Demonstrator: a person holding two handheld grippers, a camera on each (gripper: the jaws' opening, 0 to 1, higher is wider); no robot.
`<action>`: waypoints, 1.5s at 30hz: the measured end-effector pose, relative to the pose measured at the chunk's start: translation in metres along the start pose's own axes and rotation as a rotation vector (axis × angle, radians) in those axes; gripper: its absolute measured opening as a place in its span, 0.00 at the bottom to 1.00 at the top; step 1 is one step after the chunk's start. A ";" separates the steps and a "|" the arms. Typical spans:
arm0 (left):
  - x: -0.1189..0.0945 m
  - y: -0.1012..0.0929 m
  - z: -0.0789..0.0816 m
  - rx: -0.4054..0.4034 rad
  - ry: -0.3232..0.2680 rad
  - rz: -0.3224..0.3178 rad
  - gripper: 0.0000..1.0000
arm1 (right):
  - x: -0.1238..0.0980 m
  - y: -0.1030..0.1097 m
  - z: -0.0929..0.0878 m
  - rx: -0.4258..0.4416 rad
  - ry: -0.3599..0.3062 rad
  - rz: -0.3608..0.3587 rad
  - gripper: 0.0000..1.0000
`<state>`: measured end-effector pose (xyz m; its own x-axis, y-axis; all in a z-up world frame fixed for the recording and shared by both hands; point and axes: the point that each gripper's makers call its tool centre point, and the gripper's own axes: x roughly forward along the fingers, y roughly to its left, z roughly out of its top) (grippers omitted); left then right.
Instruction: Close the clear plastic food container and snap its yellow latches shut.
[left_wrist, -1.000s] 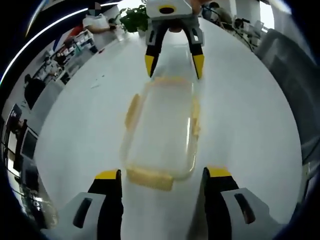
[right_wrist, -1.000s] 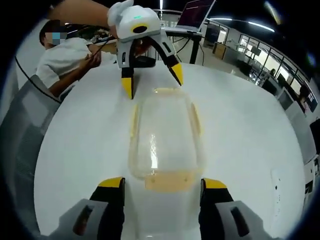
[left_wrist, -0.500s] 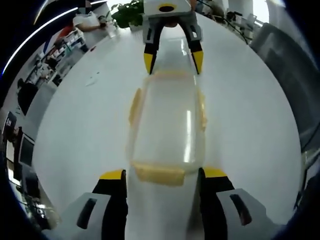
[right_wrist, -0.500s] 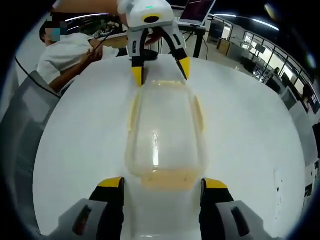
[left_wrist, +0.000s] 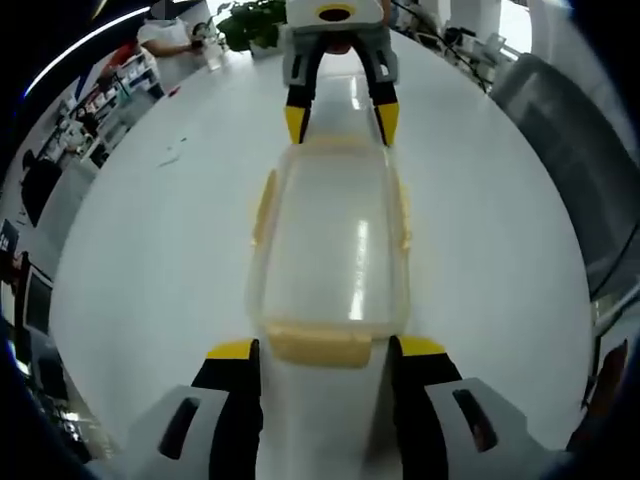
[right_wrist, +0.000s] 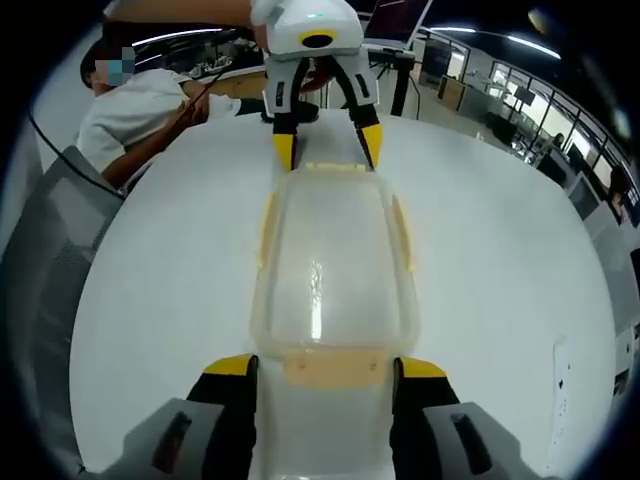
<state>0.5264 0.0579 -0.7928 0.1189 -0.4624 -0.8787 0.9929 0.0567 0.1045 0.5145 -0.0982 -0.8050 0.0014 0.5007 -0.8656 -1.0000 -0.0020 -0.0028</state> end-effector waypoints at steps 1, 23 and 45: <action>0.000 0.000 0.000 0.004 0.000 -0.001 0.51 | 0.000 0.000 0.000 0.002 0.001 -0.001 0.52; 0.001 -0.004 -0.005 -0.073 0.026 -0.058 0.37 | 0.000 -0.002 0.000 -0.009 -0.001 0.002 0.38; 0.001 -0.003 -0.010 -0.048 0.084 -0.016 0.37 | -0.001 0.001 0.000 -0.011 0.054 0.004 0.35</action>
<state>0.5234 0.0661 -0.7986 0.1009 -0.3879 -0.9162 0.9932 0.0930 0.0701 0.5134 -0.0981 -0.8043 -0.0018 0.4534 -0.8913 -0.9999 -0.0134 -0.0048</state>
